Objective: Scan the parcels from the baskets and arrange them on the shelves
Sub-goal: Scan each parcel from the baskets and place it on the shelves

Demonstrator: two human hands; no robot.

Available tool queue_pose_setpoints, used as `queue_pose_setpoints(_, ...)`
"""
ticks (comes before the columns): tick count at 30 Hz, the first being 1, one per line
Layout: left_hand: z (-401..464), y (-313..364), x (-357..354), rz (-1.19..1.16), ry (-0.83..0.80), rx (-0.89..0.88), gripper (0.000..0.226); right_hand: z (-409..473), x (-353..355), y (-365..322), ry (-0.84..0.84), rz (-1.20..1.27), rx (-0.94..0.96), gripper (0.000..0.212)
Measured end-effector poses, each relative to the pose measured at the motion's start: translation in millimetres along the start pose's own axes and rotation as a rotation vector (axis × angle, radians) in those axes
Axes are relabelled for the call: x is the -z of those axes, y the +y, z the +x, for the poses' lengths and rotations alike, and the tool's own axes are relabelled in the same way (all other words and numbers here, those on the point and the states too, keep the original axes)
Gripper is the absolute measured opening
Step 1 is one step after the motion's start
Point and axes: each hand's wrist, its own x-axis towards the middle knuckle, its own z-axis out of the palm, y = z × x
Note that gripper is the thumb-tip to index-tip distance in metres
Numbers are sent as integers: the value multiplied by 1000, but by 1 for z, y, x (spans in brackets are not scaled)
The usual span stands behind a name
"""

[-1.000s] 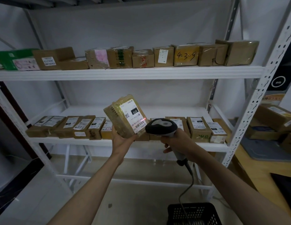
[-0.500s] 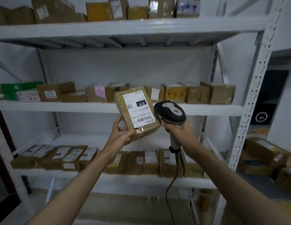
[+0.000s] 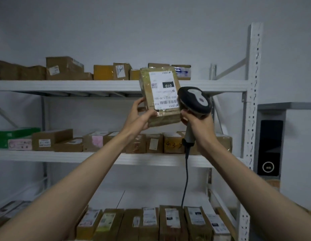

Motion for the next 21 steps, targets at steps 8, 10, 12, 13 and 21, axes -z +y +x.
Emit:
queue_pose_setpoints(8, 66, 53, -63, 67, 42, -86, 88, 59, 28, -37, 197, 74, 80, 40)
queue_pose_setpoints(10, 81, 62, -79, 81, 22, -117, 88, 73, 36, -41, 246, 81, 95, 38)
queue_pose_setpoints(12, 94, 67, -91, 103, -2, -151, 86, 85, 45, -43, 272, 79, 102, 39)
queue_pose_setpoints(13, 100, 70, -95, 121, -17, -170, 87, 90, 49, -42, 281, 71, 105, 39)
queue_pose_setpoints(21, 159, 72, -119, 265, -134, -260, 90, 144, 69, -45, 376, -52, 153, 34)
